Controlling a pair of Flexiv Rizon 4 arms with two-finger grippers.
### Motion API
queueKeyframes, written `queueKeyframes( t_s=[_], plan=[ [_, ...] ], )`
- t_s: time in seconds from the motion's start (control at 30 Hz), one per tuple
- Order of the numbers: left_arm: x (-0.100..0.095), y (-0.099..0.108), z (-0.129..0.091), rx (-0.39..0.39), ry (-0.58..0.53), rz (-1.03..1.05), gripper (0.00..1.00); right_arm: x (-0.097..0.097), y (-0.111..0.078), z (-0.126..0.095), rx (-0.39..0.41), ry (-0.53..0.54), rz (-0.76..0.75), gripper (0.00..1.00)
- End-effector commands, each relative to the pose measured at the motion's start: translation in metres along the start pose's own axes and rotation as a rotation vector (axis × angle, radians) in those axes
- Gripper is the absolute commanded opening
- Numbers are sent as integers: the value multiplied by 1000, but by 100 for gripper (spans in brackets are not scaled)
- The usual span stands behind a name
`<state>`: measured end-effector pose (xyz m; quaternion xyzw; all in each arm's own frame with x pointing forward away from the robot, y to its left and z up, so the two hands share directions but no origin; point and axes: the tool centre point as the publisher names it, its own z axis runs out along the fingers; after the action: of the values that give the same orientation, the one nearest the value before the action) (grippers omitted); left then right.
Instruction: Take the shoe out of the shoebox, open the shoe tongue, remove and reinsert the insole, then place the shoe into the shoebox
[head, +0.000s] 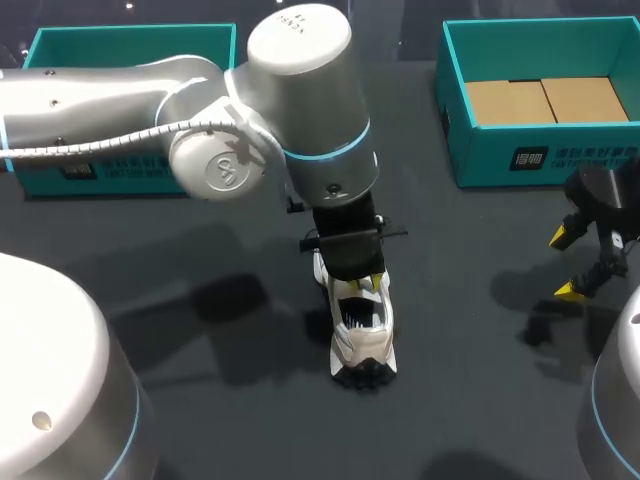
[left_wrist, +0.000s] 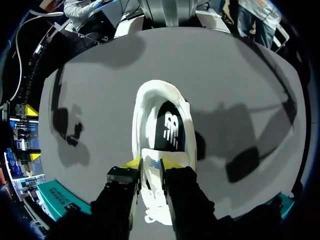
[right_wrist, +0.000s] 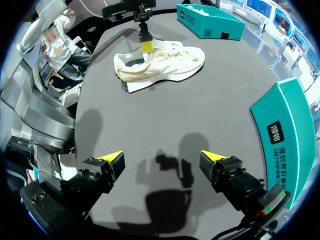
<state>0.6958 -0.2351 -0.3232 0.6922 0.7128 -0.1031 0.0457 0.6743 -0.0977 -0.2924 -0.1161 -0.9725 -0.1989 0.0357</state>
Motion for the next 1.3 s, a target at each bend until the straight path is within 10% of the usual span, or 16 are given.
queueKeyframes(
  t_s=[0.03, 0.2, 0.43, 0.5, 0.6, 1.17, 1.3],
  plan=[
    [0, 0, 12, 20, 30, -7, 22, 2, 0, 0, 2, -3, 0, 100],
    [3, 2, 28, 47, 65, -28, 20, 2, 0, 0, 2, -3, 0, 100],
    [4, -21, -18, 18, 35, -79, 31, 2, 0, 0, 2, -3, 0, 100],
    [2, -27, -32, 28, 40, -121, 45, 2, 0, 0, 2, -3, 0, 100],
    [2, -36, -47, 39, 44, -250, 99, 2, 0, 0, 2, -3, 0, 100],
    [3, -55, -66, 24, 65, -633, 100, 2, 0, 0, 2, -3, 0, 100],
    [1, -82, -62, -183, 148, -1176, 100, 2, 0, 0, 2, -3, 0, 100]
  ],
)
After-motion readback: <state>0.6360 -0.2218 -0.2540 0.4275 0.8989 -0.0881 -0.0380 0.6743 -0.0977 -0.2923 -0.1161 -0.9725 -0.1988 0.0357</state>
